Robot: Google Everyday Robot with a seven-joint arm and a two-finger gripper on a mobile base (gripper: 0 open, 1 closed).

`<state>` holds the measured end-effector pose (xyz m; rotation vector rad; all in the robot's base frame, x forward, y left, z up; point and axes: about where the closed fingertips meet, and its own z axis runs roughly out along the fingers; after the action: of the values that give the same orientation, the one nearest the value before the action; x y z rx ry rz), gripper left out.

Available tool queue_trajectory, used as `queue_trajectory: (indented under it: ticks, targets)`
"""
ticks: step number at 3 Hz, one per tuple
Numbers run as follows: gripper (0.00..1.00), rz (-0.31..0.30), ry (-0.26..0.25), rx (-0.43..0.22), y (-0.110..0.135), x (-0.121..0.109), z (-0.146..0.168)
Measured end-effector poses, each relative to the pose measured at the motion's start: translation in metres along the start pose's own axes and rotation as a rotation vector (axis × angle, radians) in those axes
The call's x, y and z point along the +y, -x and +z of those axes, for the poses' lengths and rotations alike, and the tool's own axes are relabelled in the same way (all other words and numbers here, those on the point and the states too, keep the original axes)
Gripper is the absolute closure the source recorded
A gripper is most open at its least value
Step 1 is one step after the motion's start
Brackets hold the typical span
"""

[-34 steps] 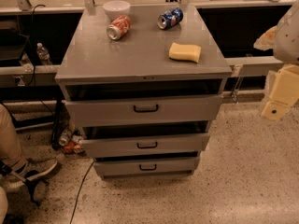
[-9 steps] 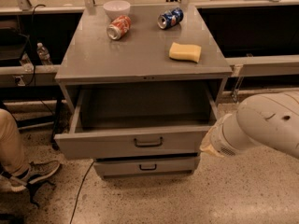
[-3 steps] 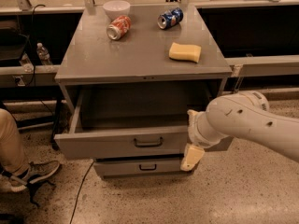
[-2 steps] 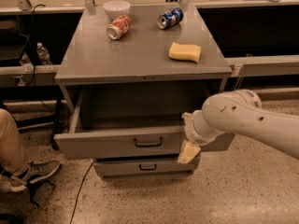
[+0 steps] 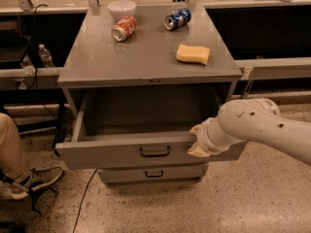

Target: Open top drawer

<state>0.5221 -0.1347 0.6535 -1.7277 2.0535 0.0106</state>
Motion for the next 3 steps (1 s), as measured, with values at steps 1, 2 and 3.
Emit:
queue_trajectory:
  ticks: [1, 2, 3]
  targets:
    - [0.99, 0.025, -0.002, 0.005, -0.008, 0.006, -0.007]
    - [1.00, 0.033, -0.002, 0.006, -0.010, 0.008, -0.009]
    - [1.00, 0.086, -0.008, 0.014, -0.025, 0.023, -0.022]
